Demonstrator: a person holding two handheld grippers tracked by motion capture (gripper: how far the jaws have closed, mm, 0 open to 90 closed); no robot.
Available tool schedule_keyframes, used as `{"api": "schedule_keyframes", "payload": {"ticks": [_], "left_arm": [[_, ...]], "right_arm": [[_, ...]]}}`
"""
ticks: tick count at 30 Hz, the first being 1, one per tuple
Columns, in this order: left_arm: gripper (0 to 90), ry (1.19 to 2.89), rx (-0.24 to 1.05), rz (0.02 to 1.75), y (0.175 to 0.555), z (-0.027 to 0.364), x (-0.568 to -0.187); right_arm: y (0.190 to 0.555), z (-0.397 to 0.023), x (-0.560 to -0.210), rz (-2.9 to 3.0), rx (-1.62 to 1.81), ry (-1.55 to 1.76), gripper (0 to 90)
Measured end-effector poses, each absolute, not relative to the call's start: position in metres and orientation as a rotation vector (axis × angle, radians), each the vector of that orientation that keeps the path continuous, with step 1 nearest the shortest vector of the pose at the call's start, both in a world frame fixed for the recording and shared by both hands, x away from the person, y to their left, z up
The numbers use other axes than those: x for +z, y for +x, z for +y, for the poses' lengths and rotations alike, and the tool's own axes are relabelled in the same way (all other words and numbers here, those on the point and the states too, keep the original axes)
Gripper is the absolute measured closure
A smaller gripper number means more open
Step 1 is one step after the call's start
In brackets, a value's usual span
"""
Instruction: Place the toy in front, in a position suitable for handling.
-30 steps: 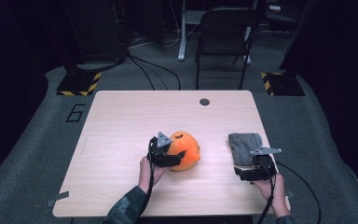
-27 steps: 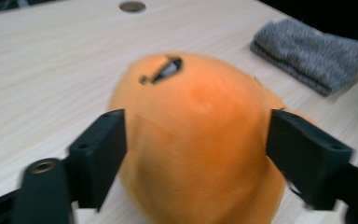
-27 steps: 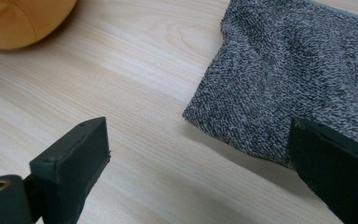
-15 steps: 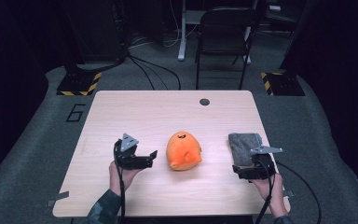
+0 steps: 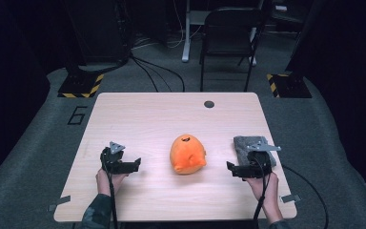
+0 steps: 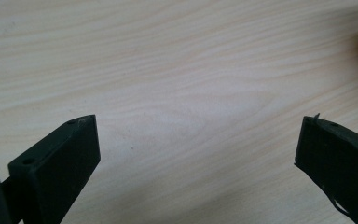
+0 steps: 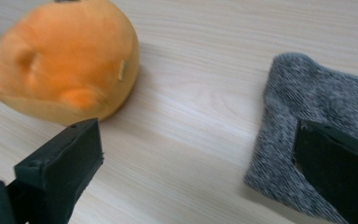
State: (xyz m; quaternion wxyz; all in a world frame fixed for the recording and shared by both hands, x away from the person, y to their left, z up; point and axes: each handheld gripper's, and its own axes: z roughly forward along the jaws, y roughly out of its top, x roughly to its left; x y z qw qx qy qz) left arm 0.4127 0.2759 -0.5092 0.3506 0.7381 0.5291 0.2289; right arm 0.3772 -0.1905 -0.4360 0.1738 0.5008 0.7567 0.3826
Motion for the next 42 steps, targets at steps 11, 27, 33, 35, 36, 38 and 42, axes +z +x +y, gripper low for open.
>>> {"api": "schedule_keyframes", "payload": {"ticks": [11, 27, 33, 35, 36, 38, 42], "left_arm": [[0.1, 1.981, 0.574, 1.350, 0.417, 0.269, -0.521], [0.0, 2.038, 0.556, 1.351, 0.420, 0.266, -0.528], [0.0, 2.031, 0.563, 1.334, 0.420, 0.267, -0.529], [0.0, 2.030, 0.563, 1.332, 0.420, 0.268, -0.530], [0.0, 2.030, 0.563, 1.331, 0.420, 0.268, -0.530], [0.0, 2.028, 0.564, 1.332, 0.420, 0.268, -0.530], [0.0, 2.032, 0.564, 1.327, 0.420, 0.268, -0.530]], "right_arm": [[0.395, -0.122, -0.427, 2.214, 1.130, 1.377, 0.0], [0.421, -0.059, -0.430, 2.291, 1.164, 1.371, 1.3], [0.425, -0.052, -0.437, 2.294, 1.203, 1.378, 3.8], [0.425, -0.048, -0.444, 2.302, 1.201, 1.388, 4.2], [0.425, -0.045, -0.447, 2.299, 1.181, 1.381, 4.4], [0.424, -0.041, -0.448, 2.296, 1.146, 1.352, 6.2], [0.425, -0.043, -0.447, 2.285, 1.123, 1.340, 9.7]]}}
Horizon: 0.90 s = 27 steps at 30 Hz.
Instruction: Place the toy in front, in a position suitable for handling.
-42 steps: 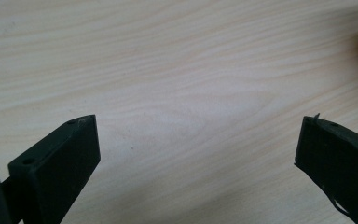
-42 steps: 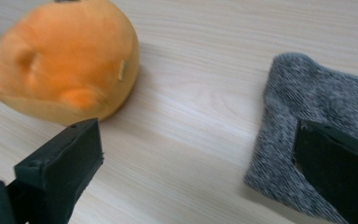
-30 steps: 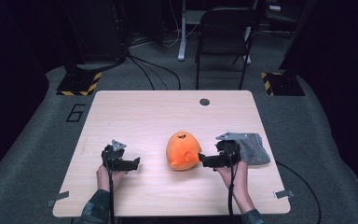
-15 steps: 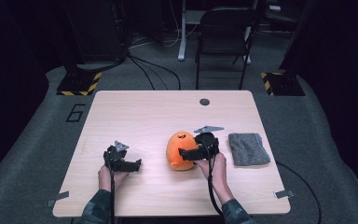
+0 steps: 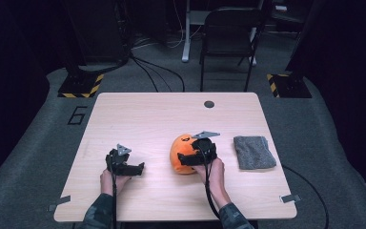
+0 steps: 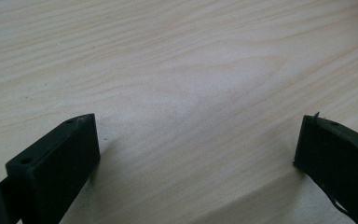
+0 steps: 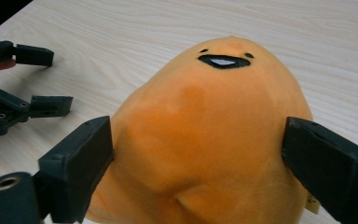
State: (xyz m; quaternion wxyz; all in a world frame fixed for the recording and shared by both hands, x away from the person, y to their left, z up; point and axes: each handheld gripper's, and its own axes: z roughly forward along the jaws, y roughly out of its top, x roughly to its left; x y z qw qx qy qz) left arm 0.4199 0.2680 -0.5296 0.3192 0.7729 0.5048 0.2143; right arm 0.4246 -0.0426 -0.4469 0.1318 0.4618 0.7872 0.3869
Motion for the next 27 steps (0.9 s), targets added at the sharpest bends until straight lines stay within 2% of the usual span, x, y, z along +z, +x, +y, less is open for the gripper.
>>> {"api": "schedule_keyframes", "payload": {"ticks": [8, 16, 18, 19, 20, 21, 22, 25, 27], "left_arm": [[0.0, 2.032, 0.563, 1.325, 0.420, 0.268, -0.530], [0.0, 2.033, 0.564, 1.322, 0.420, 0.268, -0.530], [0.0, 2.030, 0.565, 1.322, 0.420, 0.268, -0.530], [0.0, 2.028, 0.565, 1.322, 0.420, 0.268, -0.530], [0.0, 2.028, 0.565, 1.322, 0.420, 0.268, -0.530], [0.0, 2.025, 0.566, 1.325, 0.420, 0.268, -0.530], [0.0, 2.029, 0.566, 1.323, 0.420, 0.268, -0.530], [0.0, 2.026, 0.566, 1.324, 0.420, 0.268, -0.530], [0.0, 2.024, 0.566, 1.325, 0.420, 0.268, -0.530]], "right_arm": [[0.428, -0.044, -0.451, 2.285, 1.093, 1.360, 14.9], [0.429, -0.044, -0.457, 2.292, 1.076, 1.393, 25.9], [0.429, -0.044, -0.457, 2.293, 1.070, 1.395, 29.5], [0.430, -0.045, -0.458, 2.303, 1.066, 1.386, 34.7], [0.430, -0.045, -0.458, 2.303, 1.066, 1.386, 34.7], [0.430, -0.045, -0.459, 2.304, 1.061, 1.394, 41.8], [0.430, -0.045, -0.459, 2.304, 1.061, 1.394, 41.8], [0.428, -0.047, -0.460, 2.315, 1.064, 1.381, 53.0], [0.428, -0.048, -0.460, 2.316, 1.067, 1.369, 55.5]]}}
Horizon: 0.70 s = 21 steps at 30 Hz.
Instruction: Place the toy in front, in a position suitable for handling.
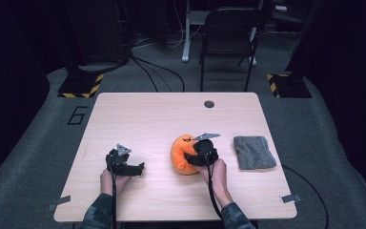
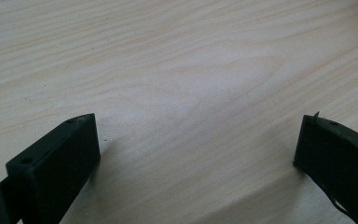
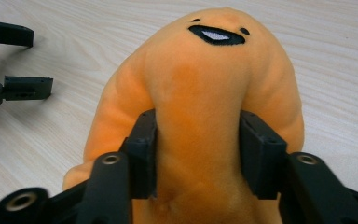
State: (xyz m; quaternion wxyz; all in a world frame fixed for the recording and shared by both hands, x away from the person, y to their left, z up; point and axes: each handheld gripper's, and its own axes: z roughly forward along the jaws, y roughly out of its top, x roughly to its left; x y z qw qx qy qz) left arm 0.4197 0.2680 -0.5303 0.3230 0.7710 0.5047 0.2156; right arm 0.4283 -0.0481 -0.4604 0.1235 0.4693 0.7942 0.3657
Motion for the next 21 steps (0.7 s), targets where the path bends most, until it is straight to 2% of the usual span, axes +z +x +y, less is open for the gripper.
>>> {"api": "schedule_keyframes", "payload": {"ticks": [4, 8, 16, 21], "left_arm": [[0.0, 2.025, 0.566, 1.324, 0.420, 0.268, -0.530], [0.0, 2.026, 0.566, 1.320, 0.420, 0.268, -0.530], [0.0, 2.023, 0.566, 1.320, 0.420, 0.268, -0.530], [0.0, 2.027, 0.567, 1.320, 0.420, 0.268, -0.530]], "right_arm": [[0.425, -0.049, -0.460, 2.289, 1.089, 1.377, 64.9], [0.422, -0.051, -0.453, 2.243, 1.121, 1.345, 69.1], [0.411, -0.071, -0.432, 2.070, 1.194, 1.423, 69.5], [0.403, -0.081, -0.433, 1.998, 1.183, 1.511, 68.1]]}}
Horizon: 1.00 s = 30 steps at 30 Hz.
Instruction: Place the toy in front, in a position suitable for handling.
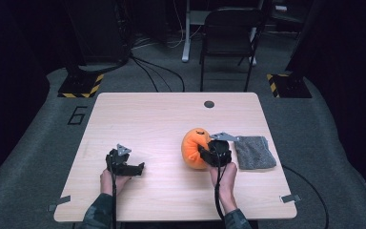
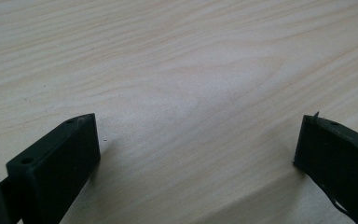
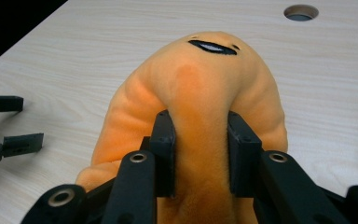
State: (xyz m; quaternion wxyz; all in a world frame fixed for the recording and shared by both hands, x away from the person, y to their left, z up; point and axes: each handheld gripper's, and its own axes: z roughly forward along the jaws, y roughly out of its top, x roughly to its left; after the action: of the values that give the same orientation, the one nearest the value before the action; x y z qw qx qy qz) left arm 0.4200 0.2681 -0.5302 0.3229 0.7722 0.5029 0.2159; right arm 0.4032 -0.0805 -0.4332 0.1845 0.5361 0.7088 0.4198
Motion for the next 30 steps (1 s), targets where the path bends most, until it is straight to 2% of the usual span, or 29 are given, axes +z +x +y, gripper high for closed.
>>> {"api": "schedule_keyframes", "payload": {"ticks": [6, 10, 11, 12, 13, 15, 19, 23, 30], "left_arm": [[0.0, 2.032, 0.565, 1.321, 0.420, 0.268, -0.530], [0.0, 2.033, 0.564, 1.321, 0.420, 0.268, -0.530], [0.0, 2.033, 0.562, 1.323, 0.420, 0.268, -0.530], [0.0, 2.026, 0.562, 1.329, 0.420, 0.268, -0.530], [0.0, 2.025, 0.567, 1.331, 0.421, 0.268, -0.530], [0.3, 2.026, 0.575, 1.336, 0.421, 0.268, -0.529], [0.2, 1.997, 0.573, 1.314, 0.418, 0.266, -0.518], [0.2, 1.985, 0.570, 1.232, 0.411, 0.253, -0.498], [0.2, 1.998, 0.527, 1.059, 0.400, 0.210, -0.480]], "right_arm": [[0.401, -0.076, -0.446, 1.998, 1.135, 1.512, 66.0], [0.405, -0.073, -0.462, 2.023, 1.109, 1.503, 59.9], [0.405, -0.073, -0.461, 2.028, 1.109, 1.503, 54.9], [0.405, -0.074, -0.458, 2.041, 1.111, 1.491, 43.1], [0.405, -0.074, -0.458, 2.041, 1.111, 1.491, 43.1], [0.405, -0.078, -0.453, 2.042, 1.137, 1.482, 30.5], [0.405, -0.094, -0.435, 2.074, 1.188, 1.417, 14.3], [0.419, -0.120, -0.419, 2.109, 1.240, 1.377, 12.4], [0.444, -0.139, -0.413, 2.166, 1.226, 1.348, 13.2]]}}
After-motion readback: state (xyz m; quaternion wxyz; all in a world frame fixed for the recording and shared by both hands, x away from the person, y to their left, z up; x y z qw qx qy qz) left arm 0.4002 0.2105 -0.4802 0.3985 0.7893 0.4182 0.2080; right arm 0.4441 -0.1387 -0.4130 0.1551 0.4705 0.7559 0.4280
